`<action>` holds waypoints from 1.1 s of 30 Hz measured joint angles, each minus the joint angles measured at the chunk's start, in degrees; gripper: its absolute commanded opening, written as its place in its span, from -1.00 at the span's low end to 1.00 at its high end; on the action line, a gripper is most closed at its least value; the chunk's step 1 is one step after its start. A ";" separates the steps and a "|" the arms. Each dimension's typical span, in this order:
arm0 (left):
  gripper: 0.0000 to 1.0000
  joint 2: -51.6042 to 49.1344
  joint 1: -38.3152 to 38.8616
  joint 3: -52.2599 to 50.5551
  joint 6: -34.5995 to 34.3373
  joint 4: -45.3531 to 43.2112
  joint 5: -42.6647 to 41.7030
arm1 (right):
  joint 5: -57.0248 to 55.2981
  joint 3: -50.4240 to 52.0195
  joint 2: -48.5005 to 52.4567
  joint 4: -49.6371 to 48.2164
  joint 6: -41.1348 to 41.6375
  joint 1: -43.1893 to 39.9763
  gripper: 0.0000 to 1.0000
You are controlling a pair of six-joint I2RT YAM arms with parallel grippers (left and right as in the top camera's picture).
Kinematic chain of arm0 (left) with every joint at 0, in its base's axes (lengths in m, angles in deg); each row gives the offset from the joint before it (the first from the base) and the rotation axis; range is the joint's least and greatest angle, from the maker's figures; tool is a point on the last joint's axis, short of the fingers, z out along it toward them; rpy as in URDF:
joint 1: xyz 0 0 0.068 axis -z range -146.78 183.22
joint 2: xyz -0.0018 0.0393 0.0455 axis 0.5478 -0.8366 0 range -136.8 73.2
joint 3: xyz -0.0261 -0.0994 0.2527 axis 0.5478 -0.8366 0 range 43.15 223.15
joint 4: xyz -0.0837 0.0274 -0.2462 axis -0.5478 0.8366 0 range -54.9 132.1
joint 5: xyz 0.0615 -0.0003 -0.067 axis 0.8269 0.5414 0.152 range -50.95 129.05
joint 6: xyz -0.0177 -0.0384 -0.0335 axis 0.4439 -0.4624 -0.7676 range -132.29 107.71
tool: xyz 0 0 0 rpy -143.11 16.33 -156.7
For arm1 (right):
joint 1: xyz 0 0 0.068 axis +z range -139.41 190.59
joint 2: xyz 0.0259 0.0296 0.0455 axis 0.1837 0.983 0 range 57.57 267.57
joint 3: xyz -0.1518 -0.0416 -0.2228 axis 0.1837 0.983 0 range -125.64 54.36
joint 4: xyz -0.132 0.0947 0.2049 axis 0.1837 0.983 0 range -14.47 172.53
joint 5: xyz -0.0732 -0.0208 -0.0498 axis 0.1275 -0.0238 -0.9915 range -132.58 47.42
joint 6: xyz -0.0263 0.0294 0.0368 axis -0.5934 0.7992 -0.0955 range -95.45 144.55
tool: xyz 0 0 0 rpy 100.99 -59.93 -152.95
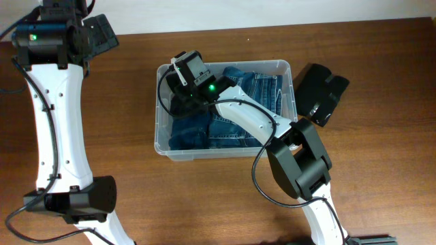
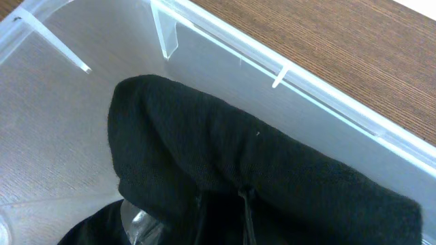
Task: Pack container
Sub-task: 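Carry the black clothing into the bin and release it, then return the right gripper to the remaining black clothing and grasp it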
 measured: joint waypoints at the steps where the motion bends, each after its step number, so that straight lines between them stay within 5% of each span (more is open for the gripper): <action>1: 0.98 0.00 0.00 0.00 -0.02 0.00 0.00 | 0.00 -0.07 0.00 0.07 -0.04 0.00 -0.76; 7: 0.99 0.00 0.00 0.00 -0.02 0.00 0.00 | 0.04 -0.72 -2.05 4.24 0.04 -0.04 -0.75; 14: 0.99 0.00 0.00 0.00 0.00 0.00 -0.02 | 0.26 -2.08 -16.55 14.12 2.93 -4.52 -0.63; 22: 0.98 0.00 0.00 0.00 0.00 0.00 0.00 | 0.20 -4.96 -31.12 29.86 6.23 -27.87 -0.21; 33: 0.99 0.00 0.00 0.00 -0.02 0.00 -0.02 | 14.80 -4.39 -22.01 39.28 6.71 -53.46 0.18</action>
